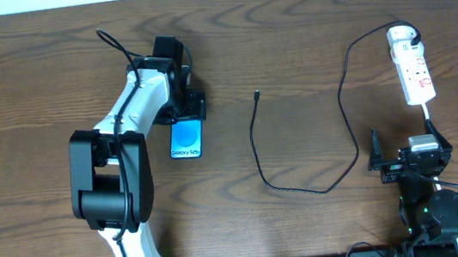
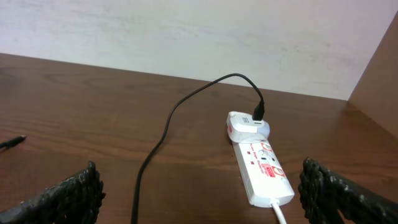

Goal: Plug charger to phone and switch on socket
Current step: 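Lower the left gripper and close it on the phone's top edge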

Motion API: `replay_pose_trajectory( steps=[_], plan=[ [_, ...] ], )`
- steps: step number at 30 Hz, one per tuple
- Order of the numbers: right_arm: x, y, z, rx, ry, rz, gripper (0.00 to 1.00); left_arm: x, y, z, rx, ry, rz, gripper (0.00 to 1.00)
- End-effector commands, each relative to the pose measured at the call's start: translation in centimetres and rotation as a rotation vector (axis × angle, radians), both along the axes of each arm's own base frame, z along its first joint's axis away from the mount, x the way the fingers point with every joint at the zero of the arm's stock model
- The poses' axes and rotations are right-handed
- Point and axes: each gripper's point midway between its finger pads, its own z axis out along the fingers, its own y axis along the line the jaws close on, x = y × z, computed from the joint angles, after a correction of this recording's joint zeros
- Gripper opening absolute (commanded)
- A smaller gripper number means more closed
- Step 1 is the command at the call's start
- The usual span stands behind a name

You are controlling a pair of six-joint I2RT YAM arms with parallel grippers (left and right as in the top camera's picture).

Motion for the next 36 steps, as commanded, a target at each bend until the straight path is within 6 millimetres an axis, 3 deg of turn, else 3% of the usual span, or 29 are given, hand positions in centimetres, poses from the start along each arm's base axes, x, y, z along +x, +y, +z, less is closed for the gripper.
replay_pose_trajectory(
  steps=[1, 36],
  plan=[
    [0.0, 0.3, 0.0, 0.015, -0.001, 0.012, 0.99, -0.7, 0.3, -1.1, 0.023, 0.033, 0.002, 0.85],
    [0.0, 0.3, 0.0, 0.015, -0.001, 0.012, 0.99, -2.9, 0.1, -4.1, 0.03, 0.117, -0.021, 0.85]
  ],
)
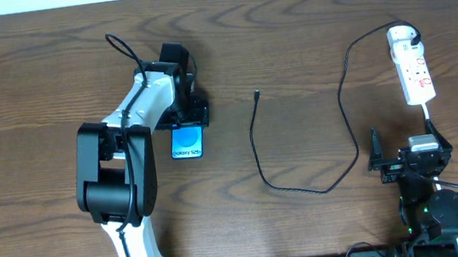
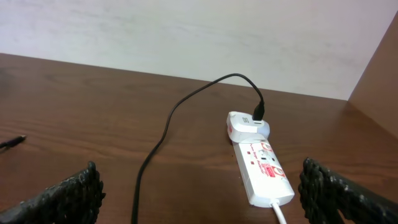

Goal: Plug charger to phone and switch on socket
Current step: 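Lower the left gripper and close it on the phone's top edge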

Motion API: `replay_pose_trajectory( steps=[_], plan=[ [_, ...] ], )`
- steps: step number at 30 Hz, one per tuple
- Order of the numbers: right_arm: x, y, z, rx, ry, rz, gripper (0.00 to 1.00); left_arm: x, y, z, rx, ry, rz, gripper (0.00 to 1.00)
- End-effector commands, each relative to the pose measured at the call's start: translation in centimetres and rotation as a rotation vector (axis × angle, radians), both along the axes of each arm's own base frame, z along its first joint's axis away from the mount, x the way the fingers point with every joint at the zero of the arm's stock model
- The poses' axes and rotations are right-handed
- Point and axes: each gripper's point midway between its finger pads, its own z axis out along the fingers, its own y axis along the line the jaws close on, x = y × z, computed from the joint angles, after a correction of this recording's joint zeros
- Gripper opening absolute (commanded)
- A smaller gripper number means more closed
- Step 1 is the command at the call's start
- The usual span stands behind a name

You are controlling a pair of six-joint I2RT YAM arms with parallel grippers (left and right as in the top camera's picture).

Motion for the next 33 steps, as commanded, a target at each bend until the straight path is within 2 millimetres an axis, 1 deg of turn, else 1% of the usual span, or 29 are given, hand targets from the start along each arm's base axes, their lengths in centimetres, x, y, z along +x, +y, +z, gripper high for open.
replay_pose_trajectory(
  steps=[1, 9, 18, 24, 29, 33],
  plan=[
    [0.0, 0.3, 0.0, 0.015, -0.001, 0.012, 0.99, -1.9, 0.2, -1.8, 0.012, 0.066, -0.011, 0.85],
    [0.0, 0.3, 0.0, 0.015, -0.001, 0.012, 0.99, -2.2, 0.3, -2.0, 0.012, 0.073, -0.013, 0.85],
    [0.0, 0.3, 0.0, 0.015, -0.001, 0.012, 0.99, -1.8, 0.2, -2.0, 0.009, 0.056, -0.013, 0.84],
    [0.0, 0.3, 0.0, 0.015, -0.001, 0.012, 0.99, -1.7, 0.2, -2.0, 0.008, 0.052, -0.013, 0.76],
    [0.0, 0.3, 0.0, 0.015, -0.001, 0.012, 0.99, -1.6, 0.2, -1.9, 0.008, 0.05, -0.012, 0.75],
    [0.0, 0.3, 0.0, 0.015, -0.001, 0.012, 0.99, -1.1, 0.1, -1.0, 0.006, 0.042, -0.012, 0.75]
  ],
)
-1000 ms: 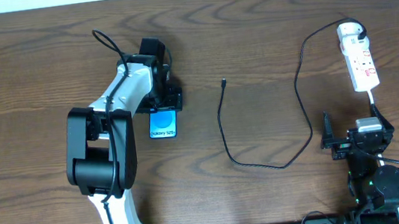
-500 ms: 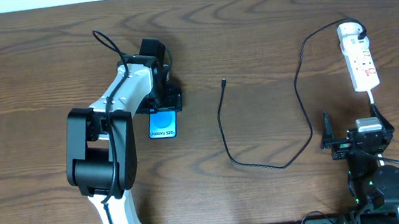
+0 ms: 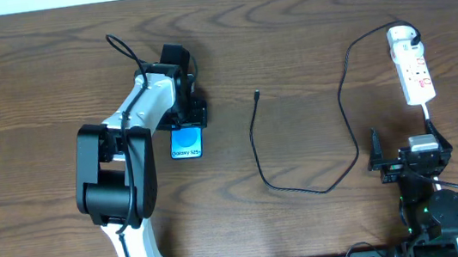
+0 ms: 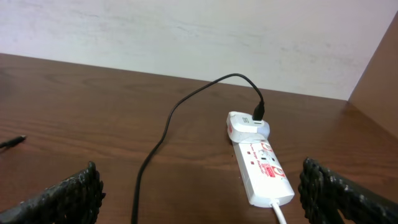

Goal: Plug charger to phone and switch on socket
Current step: 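Lower the left gripper and close it on the phone's top edge, then lift the phone with the left gripper and tilt it upright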

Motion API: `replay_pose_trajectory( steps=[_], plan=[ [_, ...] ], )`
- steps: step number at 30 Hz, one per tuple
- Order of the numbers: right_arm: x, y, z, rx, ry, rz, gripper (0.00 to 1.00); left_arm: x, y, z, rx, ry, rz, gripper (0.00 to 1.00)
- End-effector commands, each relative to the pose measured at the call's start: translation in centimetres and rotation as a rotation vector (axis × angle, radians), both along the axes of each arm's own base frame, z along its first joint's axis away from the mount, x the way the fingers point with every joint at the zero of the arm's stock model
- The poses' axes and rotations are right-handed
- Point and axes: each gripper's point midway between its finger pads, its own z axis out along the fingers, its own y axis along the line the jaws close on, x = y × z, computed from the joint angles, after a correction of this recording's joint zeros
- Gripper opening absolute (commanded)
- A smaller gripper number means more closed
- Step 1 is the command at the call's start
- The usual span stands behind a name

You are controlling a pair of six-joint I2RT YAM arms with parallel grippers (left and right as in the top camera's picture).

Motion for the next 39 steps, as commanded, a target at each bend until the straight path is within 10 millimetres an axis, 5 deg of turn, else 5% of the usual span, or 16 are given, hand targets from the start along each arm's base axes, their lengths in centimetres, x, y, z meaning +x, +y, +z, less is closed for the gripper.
replay_pose_trajectory(
  steps=[1, 13, 39],
  plan=[
    [0.0, 0.3, 0.0, 0.015, -0.001, 0.012, 0.99, -0.9, -0.1, -0.6, -0.007, 0.05, -0.008, 0.75],
    [0.0, 0.3, 0.0, 0.015, -0.001, 0.013, 0.99, 0.6, -0.8, 4.4, -0.056, -0.068, 0.015, 0.75],
    [0.0, 0.3, 0.0, 0.015, -0.001, 0.012, 0.99, 0.4, -1.4, 5.2, -0.098, -0.06, 0.11, 0.75]
  ],
)
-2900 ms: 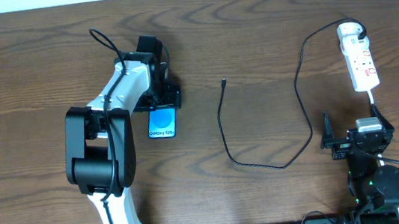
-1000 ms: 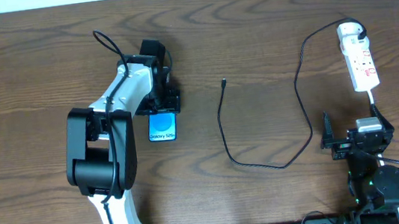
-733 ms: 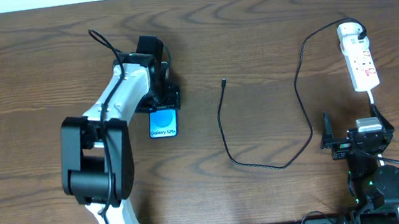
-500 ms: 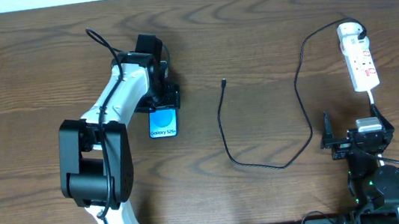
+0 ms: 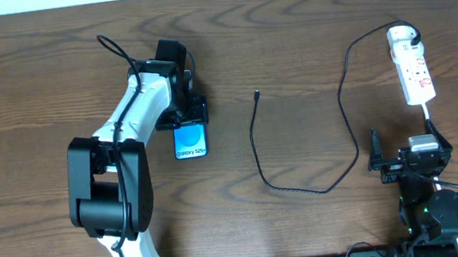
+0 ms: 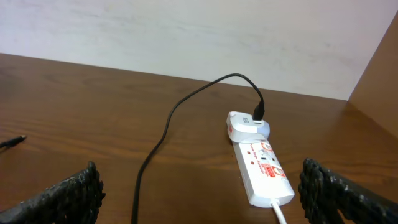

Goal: Plug charger to phone and switch on socket
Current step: 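Lift the phone with the left gripper and tilt it upright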

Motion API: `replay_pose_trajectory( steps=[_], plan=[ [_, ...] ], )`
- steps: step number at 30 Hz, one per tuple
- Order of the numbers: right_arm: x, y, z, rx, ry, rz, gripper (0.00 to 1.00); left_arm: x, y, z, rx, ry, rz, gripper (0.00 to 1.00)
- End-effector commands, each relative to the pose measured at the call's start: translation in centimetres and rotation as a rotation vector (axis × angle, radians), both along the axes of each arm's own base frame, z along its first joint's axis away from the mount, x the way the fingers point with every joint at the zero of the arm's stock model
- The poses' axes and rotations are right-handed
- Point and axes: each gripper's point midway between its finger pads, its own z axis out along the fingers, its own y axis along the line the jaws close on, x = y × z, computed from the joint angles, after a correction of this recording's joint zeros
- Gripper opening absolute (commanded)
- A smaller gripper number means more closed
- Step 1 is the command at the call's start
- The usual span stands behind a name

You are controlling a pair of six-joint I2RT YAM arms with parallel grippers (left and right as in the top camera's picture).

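Note:
The phone (image 5: 190, 141) lies screen up on the table at the left, its blue screen lit. My left gripper (image 5: 185, 116) sits over the phone's far end, its fingers clamped on that end. The black charger cable (image 5: 256, 147) loops across the middle, with its free plug (image 5: 257, 96) lying on the wood right of the phone. It runs to a white adapter (image 6: 247, 124) plugged into the white socket strip (image 6: 264, 171) at the far right. My right gripper (image 6: 205, 196) rests open near the front edge, short of the strip, holding nothing.
The strip's white lead (image 6: 278, 210) runs toward the right arm's base (image 5: 433, 209). A wall (image 6: 186, 37) closes the table's far edge. Bare wood lies between the phone and the cable's plug.
My left arm has swung a little, and the phone under its gripper now lies slightly farther right and straighter. The cable, the strip and my right gripper are where they were.
Throughout, my left gripper stayed on the phone's far end while its arm shifted a little from moment to moment. The phone hardly moved until now, when it lies a bit to the right. My right gripper stayed open and still.

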Motion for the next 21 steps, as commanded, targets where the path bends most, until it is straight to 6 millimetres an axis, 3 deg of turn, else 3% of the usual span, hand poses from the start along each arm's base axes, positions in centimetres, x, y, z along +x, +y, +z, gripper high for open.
replay_pose_trajectory(
  steps=[1, 21],
  plan=[
    [0.0, 0.3, 0.0, 0.015, -0.001, 0.013, 0.99, 1.3, -0.5, 2.0, -0.029, -0.058, 0.035, 0.75],
    [0.0, 0.3, 0.0, 0.015, -0.001, 0.012, 0.99, 1.9, -3.4, 2.7, -0.217, -0.036, 0.218, 0.74]
  ],
)
